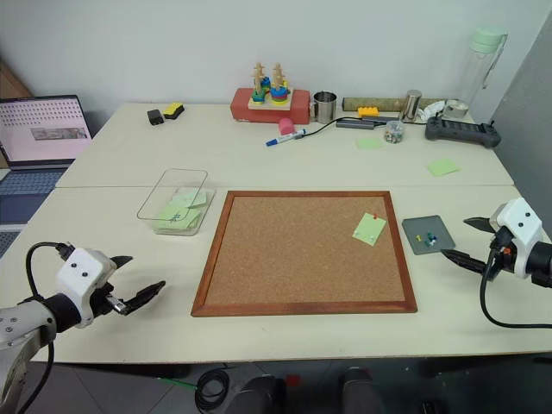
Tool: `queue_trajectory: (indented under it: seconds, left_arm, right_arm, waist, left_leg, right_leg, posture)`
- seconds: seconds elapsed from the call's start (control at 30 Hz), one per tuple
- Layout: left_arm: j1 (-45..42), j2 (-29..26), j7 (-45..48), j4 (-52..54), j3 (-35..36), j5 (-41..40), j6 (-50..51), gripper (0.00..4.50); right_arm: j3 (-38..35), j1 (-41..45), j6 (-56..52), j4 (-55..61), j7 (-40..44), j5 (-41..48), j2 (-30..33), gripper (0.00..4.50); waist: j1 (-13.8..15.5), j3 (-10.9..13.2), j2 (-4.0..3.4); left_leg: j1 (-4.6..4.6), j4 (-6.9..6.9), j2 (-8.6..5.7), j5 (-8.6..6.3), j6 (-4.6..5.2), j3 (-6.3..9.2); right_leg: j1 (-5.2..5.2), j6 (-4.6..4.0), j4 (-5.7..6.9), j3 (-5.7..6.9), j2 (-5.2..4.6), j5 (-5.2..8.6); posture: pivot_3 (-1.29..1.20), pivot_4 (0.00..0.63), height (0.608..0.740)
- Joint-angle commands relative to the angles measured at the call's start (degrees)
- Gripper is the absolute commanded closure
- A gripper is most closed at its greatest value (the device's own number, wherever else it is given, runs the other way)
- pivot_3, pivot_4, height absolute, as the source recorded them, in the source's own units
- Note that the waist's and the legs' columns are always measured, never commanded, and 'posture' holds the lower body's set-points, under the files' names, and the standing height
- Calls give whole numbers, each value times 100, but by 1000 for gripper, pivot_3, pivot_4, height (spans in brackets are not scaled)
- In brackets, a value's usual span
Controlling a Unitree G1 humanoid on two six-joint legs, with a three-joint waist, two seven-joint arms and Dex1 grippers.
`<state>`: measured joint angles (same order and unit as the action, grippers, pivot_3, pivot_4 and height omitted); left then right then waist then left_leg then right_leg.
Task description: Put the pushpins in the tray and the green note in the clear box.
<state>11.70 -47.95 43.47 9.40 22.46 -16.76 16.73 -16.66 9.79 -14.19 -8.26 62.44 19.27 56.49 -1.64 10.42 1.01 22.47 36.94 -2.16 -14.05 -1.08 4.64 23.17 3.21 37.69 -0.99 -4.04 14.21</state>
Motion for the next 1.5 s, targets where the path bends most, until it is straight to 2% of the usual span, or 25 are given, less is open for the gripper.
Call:
queue_trajectory:
  seconds: [0.03,0.73,1.2,1.37,1.5]
  left_arm:
    - [60,-90,104,164,217,8,-123,39]
    - [-236,-150,265,295,305,-102,159,39]
    - [-768,-314,752,652,43,-340,457,39]
    - [-1149,-339,966,911,-222,-569,665,913]
    - [-1646,-286,1000,1105,-771,-547,787,1669]
  right_arm:
    - [-132,61,99,51,10,36,49,0]
    - [-10,243,158,-93,24,-21,89,0]
    - [-199,-87,-151,512,29,180,80,0]
    - [-257,-237,-310,813,-18,238,33,0]
    - [-259,-312,-439,1007,-3,325,30,0]
  waist:
    - [0,0,0]
    - [-2,0,0]
    - [-2,0,0]
    - [1,0,0]
    - [2,1,1]
  left_leg:
    - [0,0,0,0,0,0]
    - [0,0,0,0,0,-1]
    - [1,0,-1,0,0,-2]
    - [2,1,-1,0,0,-2]
    - [2,2,-3,0,0,-2]
  right_leg:
    - [0,0,0,0,0,0]
    - [0,0,0,-1,0,0]
    - [0,0,1,0,0,0]
    - [0,0,1,0,0,0]
    - [-1,0,2,1,1,0]
  posture:
    - [0,150,740]
    - [0,150,740]
    - [0,150,740]
    - [0,150,740]
    - [0,150,740]
